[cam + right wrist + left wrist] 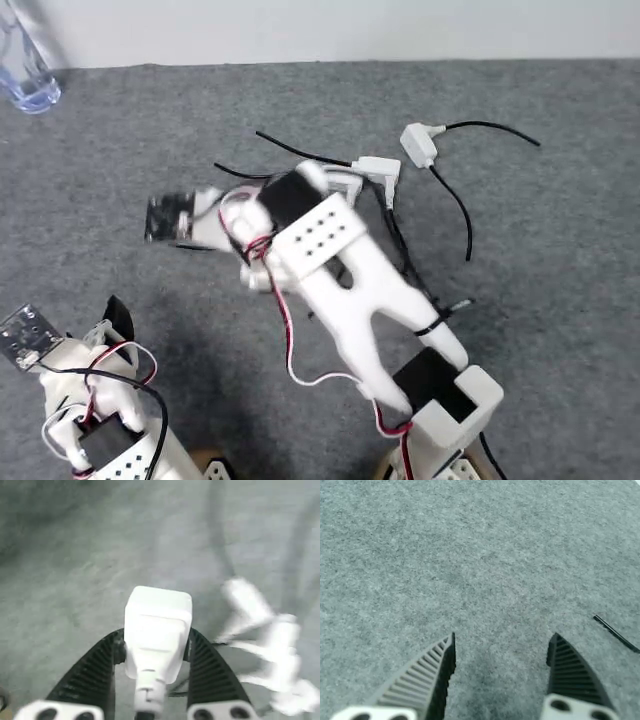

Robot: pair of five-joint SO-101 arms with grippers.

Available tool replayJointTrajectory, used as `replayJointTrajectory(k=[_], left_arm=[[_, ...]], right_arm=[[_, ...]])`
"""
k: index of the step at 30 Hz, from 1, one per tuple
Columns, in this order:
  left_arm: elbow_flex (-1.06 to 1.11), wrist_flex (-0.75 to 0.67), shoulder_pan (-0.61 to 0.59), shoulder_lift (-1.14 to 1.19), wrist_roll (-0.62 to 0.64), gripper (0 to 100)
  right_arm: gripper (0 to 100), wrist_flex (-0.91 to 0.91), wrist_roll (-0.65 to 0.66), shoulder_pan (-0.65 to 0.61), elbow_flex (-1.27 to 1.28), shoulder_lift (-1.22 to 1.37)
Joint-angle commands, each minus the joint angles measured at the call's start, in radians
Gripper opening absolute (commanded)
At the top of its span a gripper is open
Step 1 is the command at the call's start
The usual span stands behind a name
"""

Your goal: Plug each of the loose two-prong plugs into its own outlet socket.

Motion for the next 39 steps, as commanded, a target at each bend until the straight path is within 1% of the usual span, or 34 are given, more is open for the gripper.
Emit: replayJointTrajectory(k=[1,3,8,12,16,19,22,29,33,35,39], left_arm=[[-0.007,0.0,-0.005,-0.008,-0.005,28],[-0.007,0.0,-0.003,-0.008,-0.005,28],[-0.007,0.0,0.0,-0.008,-0.005,28],[-0.007,0.0,0.0,-0.008,-0.005,28],[-0.007,0.0,0.002,-0.008,-0.005,28],[-0.007,0.0,0.002,-0.008,-0.005,28],[-0.007,0.0,0.002,-0.008,-0.005,28],[-0.007,0.0,0.002,-0.008,-0.005,28],[-0.007,0.0,0.002,-0.008,-0.005,28],[-0.007,0.0,0.002,-0.008,-0.005,28],[-0.007,0.0,0.002,-0.008,-0.005,28]], right_arm=[[0.8,-0.039,-0.008,0.101,-0.226,-0.061],[0.8,-0.113,-0.008,0.173,-0.262,-0.061],[0.8,-0.332,-0.008,0.334,-0.261,-0.065],[0.8,-0.441,-0.008,0.435,-0.261,-0.058],[0.8,-0.598,-0.008,0.509,-0.244,0.015],[0.8,-0.705,-0.012,0.539,-0.241,0.099],[0.8,-0.769,-0.012,0.55,-0.241,0.202],[0.8,-0.845,-0.014,0.55,-0.242,0.415],[1.0,-0.866,-0.012,0.55,-0.244,0.487],[4.6,-0.863,-0.012,0.55,-0.244,0.506],[24.4,-0.808,-0.014,0.549,-0.241,0.519]])
